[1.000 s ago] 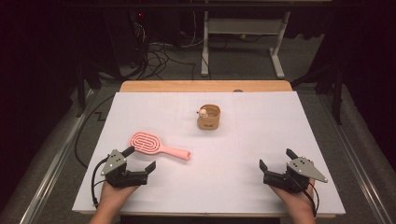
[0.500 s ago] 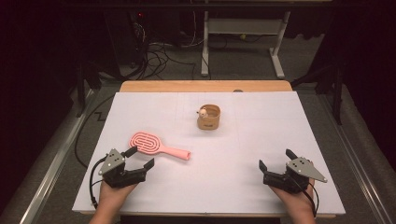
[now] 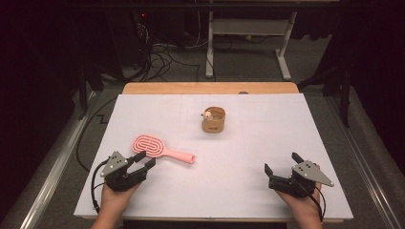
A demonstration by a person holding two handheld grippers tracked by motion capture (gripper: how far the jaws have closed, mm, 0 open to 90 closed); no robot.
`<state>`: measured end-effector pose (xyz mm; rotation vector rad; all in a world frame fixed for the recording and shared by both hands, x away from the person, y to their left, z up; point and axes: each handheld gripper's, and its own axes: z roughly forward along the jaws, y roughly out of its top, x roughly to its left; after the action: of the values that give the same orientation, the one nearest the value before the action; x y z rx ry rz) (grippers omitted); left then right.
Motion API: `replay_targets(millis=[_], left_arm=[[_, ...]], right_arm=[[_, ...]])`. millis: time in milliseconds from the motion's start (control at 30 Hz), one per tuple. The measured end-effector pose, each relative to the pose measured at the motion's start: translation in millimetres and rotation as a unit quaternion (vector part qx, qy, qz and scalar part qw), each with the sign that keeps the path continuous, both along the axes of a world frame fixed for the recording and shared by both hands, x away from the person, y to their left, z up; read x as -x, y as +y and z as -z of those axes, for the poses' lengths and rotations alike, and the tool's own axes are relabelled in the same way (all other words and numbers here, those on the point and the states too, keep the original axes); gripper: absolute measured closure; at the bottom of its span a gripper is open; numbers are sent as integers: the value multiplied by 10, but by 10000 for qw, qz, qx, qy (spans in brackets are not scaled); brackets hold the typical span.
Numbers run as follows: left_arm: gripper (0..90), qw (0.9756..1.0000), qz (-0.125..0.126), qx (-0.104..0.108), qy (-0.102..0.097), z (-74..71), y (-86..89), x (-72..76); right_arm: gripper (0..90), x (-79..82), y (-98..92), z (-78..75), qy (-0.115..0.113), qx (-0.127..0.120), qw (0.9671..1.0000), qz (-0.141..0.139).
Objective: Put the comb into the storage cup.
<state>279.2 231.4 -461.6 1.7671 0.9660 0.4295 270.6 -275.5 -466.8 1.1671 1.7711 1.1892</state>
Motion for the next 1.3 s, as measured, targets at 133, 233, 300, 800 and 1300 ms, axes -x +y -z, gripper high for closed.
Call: replay_targets(millis=[133, 233, 300, 800, 1300], left_arm=[[695, 9996, 222, -178, 20, 9, -45, 5], [760, 9992, 301, -247, 8, 5, -89, 10], [804, 9992, 313, -225, 44, 7, -99, 10], [900, 9977, 262, -580, 252, -29, -353, -89], [900, 9927, 61, -880, 826, -31, -769, -658]], right_arm=[[5, -1, 2, 1, 1, 9, 10000, 2], [6, 1, 4, 0, -8, 15, 10000, 1], [7, 1, 5, 0, -8, 13, 10000, -2], [8, 9, 0, -2, -26, 35, 10000, 9], [9, 2, -13, 7, 9, -12, 10000, -6]])
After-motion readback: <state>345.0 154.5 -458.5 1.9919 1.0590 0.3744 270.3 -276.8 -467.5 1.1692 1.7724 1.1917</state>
